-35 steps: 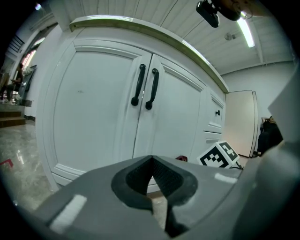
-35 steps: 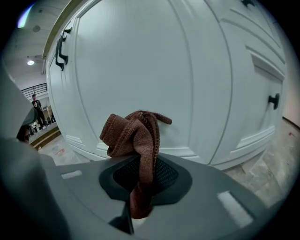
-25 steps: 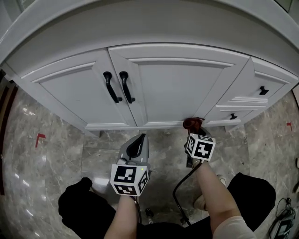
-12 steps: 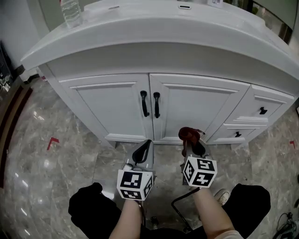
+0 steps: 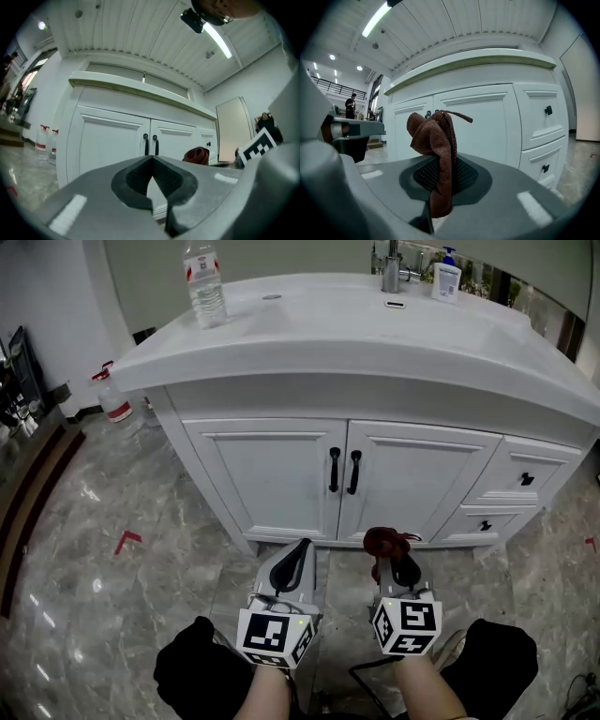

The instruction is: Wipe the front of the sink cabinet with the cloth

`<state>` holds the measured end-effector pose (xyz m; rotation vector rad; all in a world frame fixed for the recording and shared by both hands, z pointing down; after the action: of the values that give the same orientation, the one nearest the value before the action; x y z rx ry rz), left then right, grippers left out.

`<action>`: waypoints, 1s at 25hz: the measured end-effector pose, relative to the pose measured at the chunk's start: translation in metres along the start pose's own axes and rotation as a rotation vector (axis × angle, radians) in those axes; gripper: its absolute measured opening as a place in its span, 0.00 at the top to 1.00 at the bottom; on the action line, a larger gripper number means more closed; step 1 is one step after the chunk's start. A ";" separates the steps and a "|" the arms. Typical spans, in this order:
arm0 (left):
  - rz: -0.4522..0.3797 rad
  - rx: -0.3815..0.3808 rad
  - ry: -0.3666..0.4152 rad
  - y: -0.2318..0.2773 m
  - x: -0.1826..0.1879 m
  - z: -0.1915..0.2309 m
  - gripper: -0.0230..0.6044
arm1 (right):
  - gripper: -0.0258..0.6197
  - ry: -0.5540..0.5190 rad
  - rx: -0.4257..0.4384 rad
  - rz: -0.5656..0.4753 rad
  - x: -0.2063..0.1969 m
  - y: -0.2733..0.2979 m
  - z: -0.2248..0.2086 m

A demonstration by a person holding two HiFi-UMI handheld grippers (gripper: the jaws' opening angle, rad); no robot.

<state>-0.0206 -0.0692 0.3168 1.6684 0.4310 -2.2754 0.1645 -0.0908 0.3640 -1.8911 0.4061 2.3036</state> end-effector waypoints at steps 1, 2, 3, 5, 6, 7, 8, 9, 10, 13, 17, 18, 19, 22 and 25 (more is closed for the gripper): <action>-0.014 0.005 -0.030 -0.007 0.001 0.001 0.96 | 0.84 0.001 0.005 0.004 -0.001 -0.006 0.007; -0.021 0.007 -0.045 -0.014 0.001 0.000 0.96 | 0.84 0.004 0.010 0.007 -0.002 -0.013 0.013; -0.018 0.006 -0.045 -0.020 0.000 -0.001 0.96 | 0.84 0.006 0.016 0.009 -0.003 -0.020 0.019; 0.000 -0.001 -0.027 -0.031 -0.003 -0.007 0.96 | 0.84 -0.003 0.026 0.003 -0.001 -0.034 0.029; 0.007 -0.007 -0.021 -0.038 -0.005 -0.009 0.96 | 0.84 -0.012 0.030 -0.003 0.001 -0.041 0.033; 0.011 -0.012 -0.018 -0.046 -0.006 -0.012 0.96 | 0.84 -0.019 0.032 -0.011 0.001 -0.048 0.036; 0.013 -0.017 -0.013 -0.054 -0.008 -0.015 0.96 | 0.84 -0.025 0.033 -0.018 0.002 -0.056 0.039; 0.015 -0.021 -0.006 -0.062 -0.009 -0.018 0.96 | 0.84 -0.029 0.033 -0.026 0.003 -0.063 0.042; 0.017 -0.025 0.004 -0.070 -0.010 -0.022 0.96 | 0.84 -0.031 0.033 -0.033 0.004 -0.070 0.045; 0.017 -0.038 0.022 -0.092 -0.008 -0.030 0.96 | 0.84 -0.029 0.034 -0.045 0.008 -0.087 0.054; 0.014 -0.041 0.015 -0.114 -0.008 -0.034 0.96 | 0.84 -0.013 0.041 -0.041 0.005 -0.105 0.065; 0.012 -0.040 0.006 -0.118 -0.008 -0.034 0.96 | 0.84 -0.006 0.040 -0.037 0.003 -0.109 0.067; 0.011 -0.040 -0.004 -0.123 -0.009 -0.034 0.96 | 0.84 0.000 0.038 -0.034 0.001 -0.114 0.069; 0.012 -0.038 -0.023 -0.135 -0.014 -0.036 0.96 | 0.84 0.010 0.031 -0.024 -0.006 -0.127 0.075; 0.025 -0.050 -0.014 -0.144 -0.021 -0.039 0.96 | 0.84 0.003 0.035 -0.013 -0.013 -0.136 0.083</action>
<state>-0.0378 0.0794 0.3357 1.6239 0.4570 -2.2387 0.1262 0.0639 0.3745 -1.8756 0.4300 2.2703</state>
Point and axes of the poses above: the fingertips, and each gripper's own axes: y forward along the fingers, z to its left, x out of its top, the point moved 6 cm from there along -y, backward along the fingers, and after that the axes turned 14 degrees about -y, right-handed, at the moved point
